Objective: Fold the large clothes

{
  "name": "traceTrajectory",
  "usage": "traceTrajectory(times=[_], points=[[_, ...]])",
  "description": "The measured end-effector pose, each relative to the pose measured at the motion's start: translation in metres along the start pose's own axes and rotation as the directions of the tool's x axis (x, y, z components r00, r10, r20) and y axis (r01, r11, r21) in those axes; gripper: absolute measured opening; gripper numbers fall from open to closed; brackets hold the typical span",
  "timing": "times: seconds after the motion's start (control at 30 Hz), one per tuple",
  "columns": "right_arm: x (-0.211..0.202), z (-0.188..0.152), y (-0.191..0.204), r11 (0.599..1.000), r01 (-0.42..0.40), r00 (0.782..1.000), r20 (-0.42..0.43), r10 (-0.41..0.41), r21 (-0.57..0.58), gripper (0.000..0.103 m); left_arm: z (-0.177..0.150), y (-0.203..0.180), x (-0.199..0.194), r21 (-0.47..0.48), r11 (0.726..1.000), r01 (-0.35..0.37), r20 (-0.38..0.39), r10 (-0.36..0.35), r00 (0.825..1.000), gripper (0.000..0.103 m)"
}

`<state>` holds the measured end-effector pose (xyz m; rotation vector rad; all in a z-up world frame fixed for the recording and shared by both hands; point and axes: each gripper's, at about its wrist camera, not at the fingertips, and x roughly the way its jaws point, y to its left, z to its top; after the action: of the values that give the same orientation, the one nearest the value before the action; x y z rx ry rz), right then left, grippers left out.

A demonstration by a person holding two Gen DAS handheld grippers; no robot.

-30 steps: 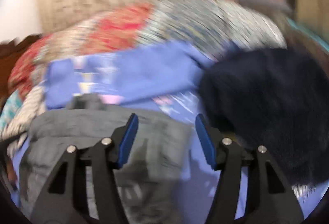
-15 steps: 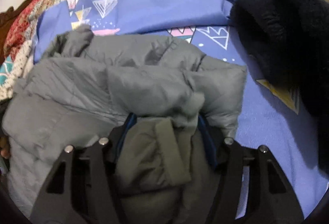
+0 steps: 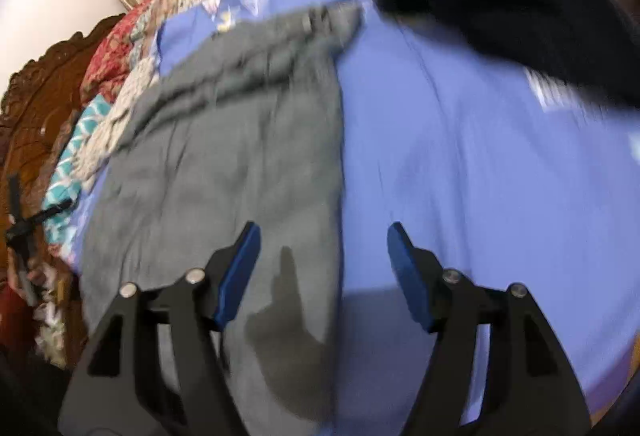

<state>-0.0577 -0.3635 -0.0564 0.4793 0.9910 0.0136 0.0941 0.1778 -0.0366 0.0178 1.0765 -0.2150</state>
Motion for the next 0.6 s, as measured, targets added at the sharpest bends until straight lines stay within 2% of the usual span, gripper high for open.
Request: traceTrajectory(times=[0.1,0.17,0.23,0.43,0.6], points=[[-0.013,-0.046,-0.014,0.998,-0.039,0.999,-0.033,0.041,0.051,0.063,-0.047,0.016,0.0,-0.088,0.995,0.048,-0.062,-0.054,0.997,0.054],[-0.013,-0.063,-0.016,0.997,-0.056,0.997,-0.049,0.059,0.059,0.063,-0.073,0.02,-0.002,-0.136,0.987,0.089,-0.069,-0.099,0.993,0.056],[-0.015,-0.077,-0.014,0.997,-0.062,0.996,-0.064,0.064,0.037,0.063,-0.091,0.021,-0.004,-0.148,0.984,0.1,-0.072,-0.112,0.991,0.059],[-0.019,-0.099,0.0,0.994,-0.101,0.989,-0.111,0.098,-0.029,0.063,-0.129,0.01,-0.007,-0.134,0.976,0.169,-0.086,-0.182,0.98,0.065],[-0.012,-0.11,0.012,0.99,-0.116,0.982,-0.159,0.103,-0.079,0.064,-0.154,0.0,0.01,-0.159,0.956,0.246,-0.13,-0.267,0.955,0.073]])
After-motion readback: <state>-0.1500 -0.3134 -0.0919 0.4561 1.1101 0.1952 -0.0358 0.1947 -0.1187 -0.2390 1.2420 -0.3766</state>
